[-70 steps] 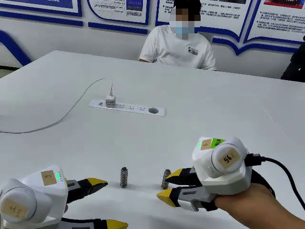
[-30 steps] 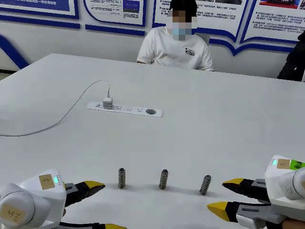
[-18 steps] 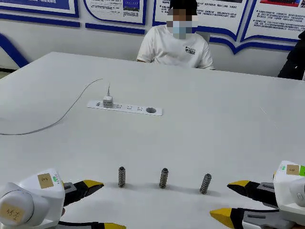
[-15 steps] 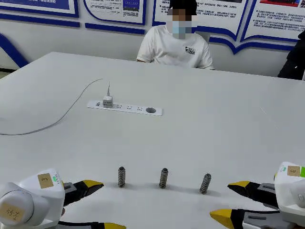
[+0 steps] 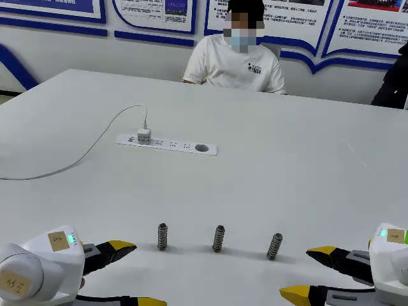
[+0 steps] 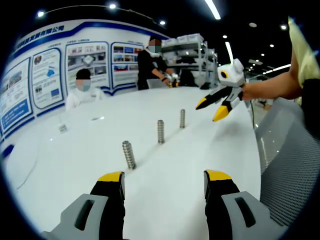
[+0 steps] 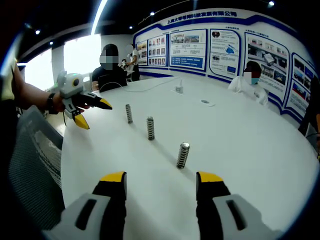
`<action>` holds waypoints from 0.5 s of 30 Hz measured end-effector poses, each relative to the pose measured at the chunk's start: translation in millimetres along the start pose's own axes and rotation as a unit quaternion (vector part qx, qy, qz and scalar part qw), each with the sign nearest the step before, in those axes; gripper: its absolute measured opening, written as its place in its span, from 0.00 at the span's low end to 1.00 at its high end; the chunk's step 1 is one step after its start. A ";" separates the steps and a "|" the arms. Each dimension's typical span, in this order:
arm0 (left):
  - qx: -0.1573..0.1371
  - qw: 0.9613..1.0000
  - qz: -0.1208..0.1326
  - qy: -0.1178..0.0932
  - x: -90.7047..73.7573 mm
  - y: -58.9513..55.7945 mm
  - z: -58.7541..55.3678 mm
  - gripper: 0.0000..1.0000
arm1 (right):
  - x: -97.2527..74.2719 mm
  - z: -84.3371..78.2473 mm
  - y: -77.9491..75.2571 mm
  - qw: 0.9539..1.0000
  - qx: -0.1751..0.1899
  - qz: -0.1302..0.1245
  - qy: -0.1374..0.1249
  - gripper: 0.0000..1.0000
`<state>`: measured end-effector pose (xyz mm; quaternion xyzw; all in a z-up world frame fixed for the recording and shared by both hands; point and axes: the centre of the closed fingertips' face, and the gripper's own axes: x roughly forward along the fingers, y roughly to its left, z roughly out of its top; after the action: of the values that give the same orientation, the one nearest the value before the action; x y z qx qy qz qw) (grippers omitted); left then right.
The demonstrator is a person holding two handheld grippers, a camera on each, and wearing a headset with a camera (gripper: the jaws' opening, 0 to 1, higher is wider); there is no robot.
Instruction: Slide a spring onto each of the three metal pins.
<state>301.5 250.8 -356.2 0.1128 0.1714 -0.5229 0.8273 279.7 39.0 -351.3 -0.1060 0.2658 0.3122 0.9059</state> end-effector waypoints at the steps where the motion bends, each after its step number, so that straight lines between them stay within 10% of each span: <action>1: 0.000 1.000 0.001 0.000 -0.3 0.2 -0.1 0.65 | 0.1 -0.1 0.0 1.000 0.000 -0.001 0.000 0.57; 15: -0.005 1.000 0.002 0.001 -0.8 1.7 -3.3 0.65 | 1.5 0.0 0.8 1.000 0.000 0.001 0.001 0.57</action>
<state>302.2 253.4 -358.8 0.1093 0.1746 -0.5204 0.8287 280.2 40.4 -352.2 -0.1056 0.2669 0.3129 0.9054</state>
